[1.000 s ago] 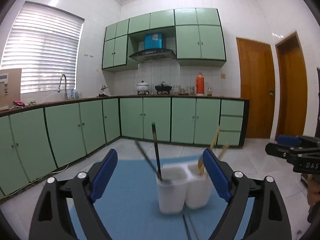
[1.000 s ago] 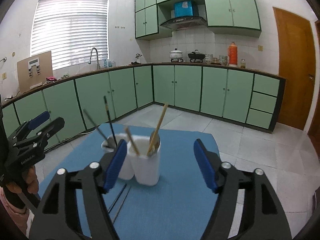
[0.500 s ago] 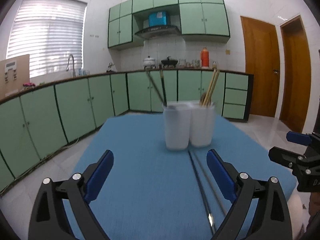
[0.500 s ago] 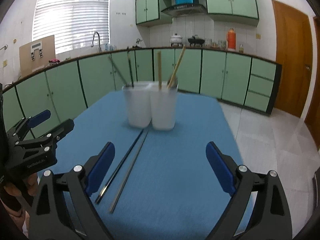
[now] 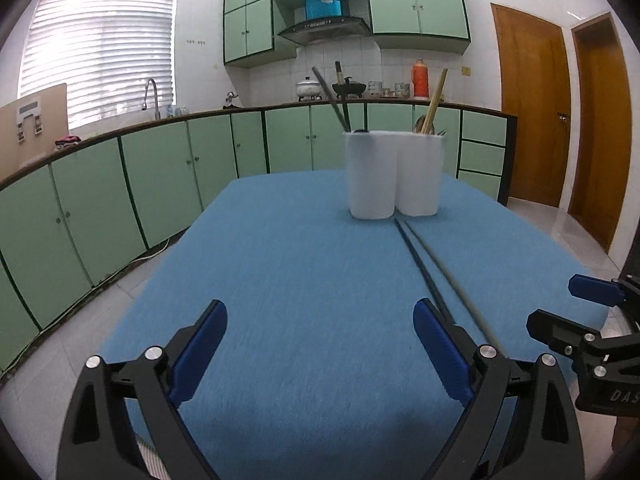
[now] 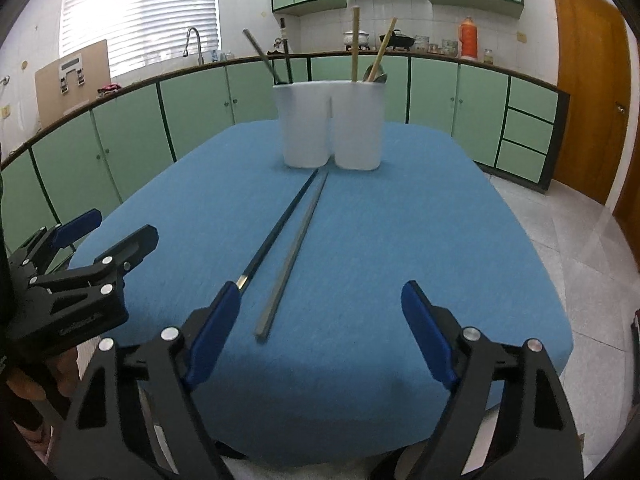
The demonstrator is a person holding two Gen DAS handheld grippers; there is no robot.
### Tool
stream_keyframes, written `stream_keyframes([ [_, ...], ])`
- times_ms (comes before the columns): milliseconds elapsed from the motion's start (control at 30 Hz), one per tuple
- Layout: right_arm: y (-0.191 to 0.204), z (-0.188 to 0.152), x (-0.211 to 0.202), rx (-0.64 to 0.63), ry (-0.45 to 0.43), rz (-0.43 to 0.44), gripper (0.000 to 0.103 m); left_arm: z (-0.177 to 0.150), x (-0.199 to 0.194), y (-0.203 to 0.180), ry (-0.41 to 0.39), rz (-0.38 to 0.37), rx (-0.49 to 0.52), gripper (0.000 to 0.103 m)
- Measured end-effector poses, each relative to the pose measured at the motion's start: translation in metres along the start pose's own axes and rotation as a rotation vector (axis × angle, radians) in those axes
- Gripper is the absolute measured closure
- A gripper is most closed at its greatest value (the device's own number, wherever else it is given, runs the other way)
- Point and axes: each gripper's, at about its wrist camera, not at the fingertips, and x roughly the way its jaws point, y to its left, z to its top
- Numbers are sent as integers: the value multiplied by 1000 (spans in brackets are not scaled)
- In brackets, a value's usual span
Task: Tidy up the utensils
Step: 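Open both tools and move them back over the two remaining chopsticks, then grasp a black chopstick with the left tool while the right tool grasps a grey chopstick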
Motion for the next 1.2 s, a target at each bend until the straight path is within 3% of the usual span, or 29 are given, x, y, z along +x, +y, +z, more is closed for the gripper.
stream_keyframes([
  [367, 18, -13, 10, -10, 36, -9, 61, -11, -6, 6, 8, -9, -16, 11],
  [667, 23, -16, 19, -2, 73, -10, 77, -10, -5, 7, 14, -26, -23, 11],
  [1100, 24, -16, 24, -12, 67, -30, 84, -11, -5, 8, 15, -38, -28, 11],
  [1200, 26, -16, 26, -28, 60, -46, 93, -10, -5, 7, 14, -41, -32, 11],
])
